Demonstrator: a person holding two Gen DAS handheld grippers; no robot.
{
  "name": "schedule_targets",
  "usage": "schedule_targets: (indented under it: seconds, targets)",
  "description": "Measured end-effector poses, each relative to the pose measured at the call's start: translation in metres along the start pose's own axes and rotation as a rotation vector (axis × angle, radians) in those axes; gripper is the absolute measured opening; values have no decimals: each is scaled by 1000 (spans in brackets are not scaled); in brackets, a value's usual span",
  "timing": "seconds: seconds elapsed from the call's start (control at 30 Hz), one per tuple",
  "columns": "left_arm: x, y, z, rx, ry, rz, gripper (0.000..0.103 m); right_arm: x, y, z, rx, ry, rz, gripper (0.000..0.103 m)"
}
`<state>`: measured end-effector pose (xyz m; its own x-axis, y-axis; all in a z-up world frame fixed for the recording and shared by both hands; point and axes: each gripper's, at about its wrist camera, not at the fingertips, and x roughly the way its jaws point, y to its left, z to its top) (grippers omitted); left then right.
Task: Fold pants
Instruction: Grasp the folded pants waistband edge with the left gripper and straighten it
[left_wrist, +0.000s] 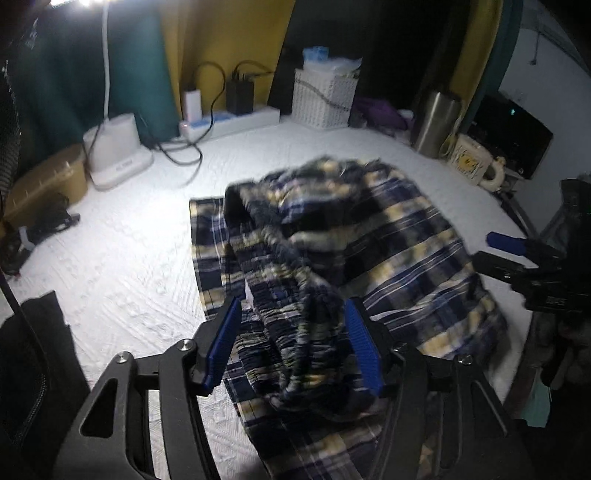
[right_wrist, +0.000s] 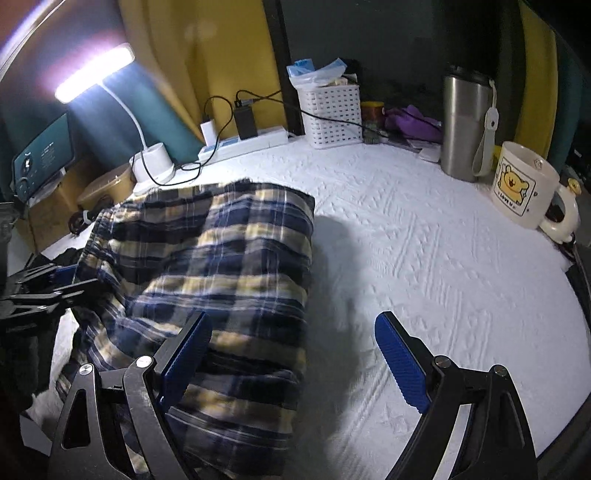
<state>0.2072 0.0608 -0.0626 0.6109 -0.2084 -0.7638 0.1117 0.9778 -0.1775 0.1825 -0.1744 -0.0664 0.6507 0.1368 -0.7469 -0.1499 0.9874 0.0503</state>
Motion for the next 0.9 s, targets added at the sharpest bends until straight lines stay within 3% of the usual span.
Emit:
schedule_targets:
  seconds: [0.17, 0.23, 0.27, 0.7, 0.9]
  targets:
    - [8, 9, -2, -21, 8, 5, 28, 9, 6, -13, -24, 39, 10, 90]
    - [9, 14, -2, -33, 7, 33, 26, 14, 15, -22, -76, 58, -45, 72]
    - [8, 17, -3, -44, 6, 37, 26, 18, 19, -28, -101, 77, -92, 58]
    - [-2, 19, -14, -55, -28, 80, 28, -17, 15, -73, -71, 30, -132, 53]
    - [-8, 21, -14, -69, -29, 73, 29, -30, 10, -78, -64, 32, -126, 53]
